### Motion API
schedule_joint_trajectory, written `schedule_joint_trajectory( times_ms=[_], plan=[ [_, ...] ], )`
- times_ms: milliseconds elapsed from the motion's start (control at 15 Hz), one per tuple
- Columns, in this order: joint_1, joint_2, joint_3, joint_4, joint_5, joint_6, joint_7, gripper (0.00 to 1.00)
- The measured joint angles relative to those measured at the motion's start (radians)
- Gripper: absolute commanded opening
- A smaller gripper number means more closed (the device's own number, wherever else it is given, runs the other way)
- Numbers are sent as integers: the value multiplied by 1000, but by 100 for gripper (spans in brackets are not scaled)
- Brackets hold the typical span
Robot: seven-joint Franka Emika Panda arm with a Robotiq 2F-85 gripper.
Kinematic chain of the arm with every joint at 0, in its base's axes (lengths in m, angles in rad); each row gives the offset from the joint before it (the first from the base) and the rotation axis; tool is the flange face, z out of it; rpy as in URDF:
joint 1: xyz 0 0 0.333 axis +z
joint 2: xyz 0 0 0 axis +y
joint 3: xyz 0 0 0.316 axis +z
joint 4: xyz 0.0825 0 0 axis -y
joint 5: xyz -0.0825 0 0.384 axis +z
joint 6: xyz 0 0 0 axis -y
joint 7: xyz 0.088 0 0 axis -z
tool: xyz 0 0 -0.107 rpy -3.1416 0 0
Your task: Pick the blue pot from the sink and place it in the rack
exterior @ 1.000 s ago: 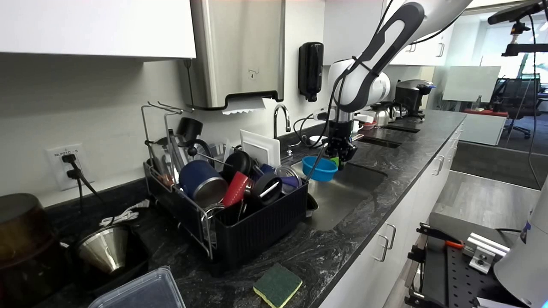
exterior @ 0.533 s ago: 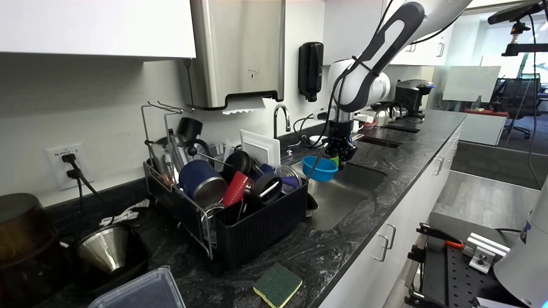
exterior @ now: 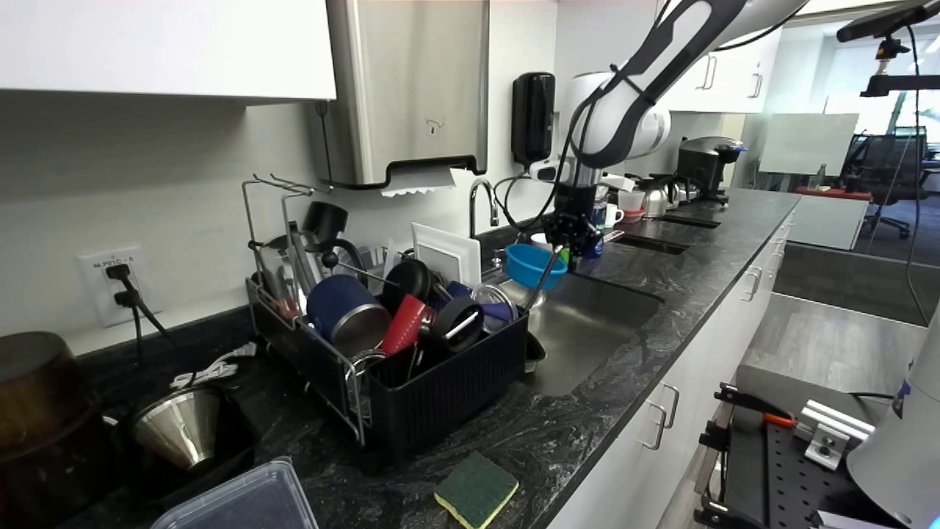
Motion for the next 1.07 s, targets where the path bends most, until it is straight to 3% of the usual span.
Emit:
schedule_joint_trajectory(
  times_ms=[133, 533, 867, 1067],
  plan=[
    [33, -103, 9, -3, 45, -35, -7, 8],
    [134, -422, -12, -18, 125, -289, 3, 8],
    [162, -559, -10, -32, 91, -455, 194, 8],
    [199, -580, 17, -31, 87, -538, 386, 8]
  ],
)
